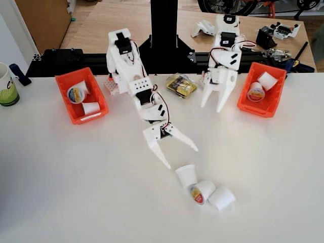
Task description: Sort the coffee pods, blue into left, red into right
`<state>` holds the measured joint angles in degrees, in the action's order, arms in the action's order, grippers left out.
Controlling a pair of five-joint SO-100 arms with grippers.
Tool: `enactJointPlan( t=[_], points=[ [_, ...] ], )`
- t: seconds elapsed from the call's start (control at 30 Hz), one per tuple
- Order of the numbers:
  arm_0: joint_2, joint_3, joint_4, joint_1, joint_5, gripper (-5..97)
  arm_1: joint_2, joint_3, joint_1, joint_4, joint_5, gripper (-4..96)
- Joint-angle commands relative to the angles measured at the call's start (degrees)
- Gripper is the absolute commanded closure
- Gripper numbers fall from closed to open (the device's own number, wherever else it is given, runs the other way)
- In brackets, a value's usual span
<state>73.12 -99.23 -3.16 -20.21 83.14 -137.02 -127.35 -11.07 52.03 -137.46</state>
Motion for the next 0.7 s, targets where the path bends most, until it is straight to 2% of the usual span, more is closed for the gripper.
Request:
enactJointPlan(
  t=[0.0, 0.2, 0.43, 0.67],
  points=[
    [-1.49, 3.60, -1.67, -0.18, -1.05, 55, 2.20, 3.60, -1.14, -4.57, 1.76, 64.5],
    [-9.49, 5.71, -7.29, -1.23, -4.48, 56, 8.17, 3.96, -1.32, -13.10, 2.81, 64.6],
    [-17.84, 7.47, -12.48, -3.78, -9.58, 56, 14.50, 11.51, -1.14, -12.92, 2.64, 65.1],
    [-22.41, 7.47, -15.29, -4.22, -9.84, 57, 18.28, 17.31, -1.05, -11.34, 1.23, 66.4]
  ],
)
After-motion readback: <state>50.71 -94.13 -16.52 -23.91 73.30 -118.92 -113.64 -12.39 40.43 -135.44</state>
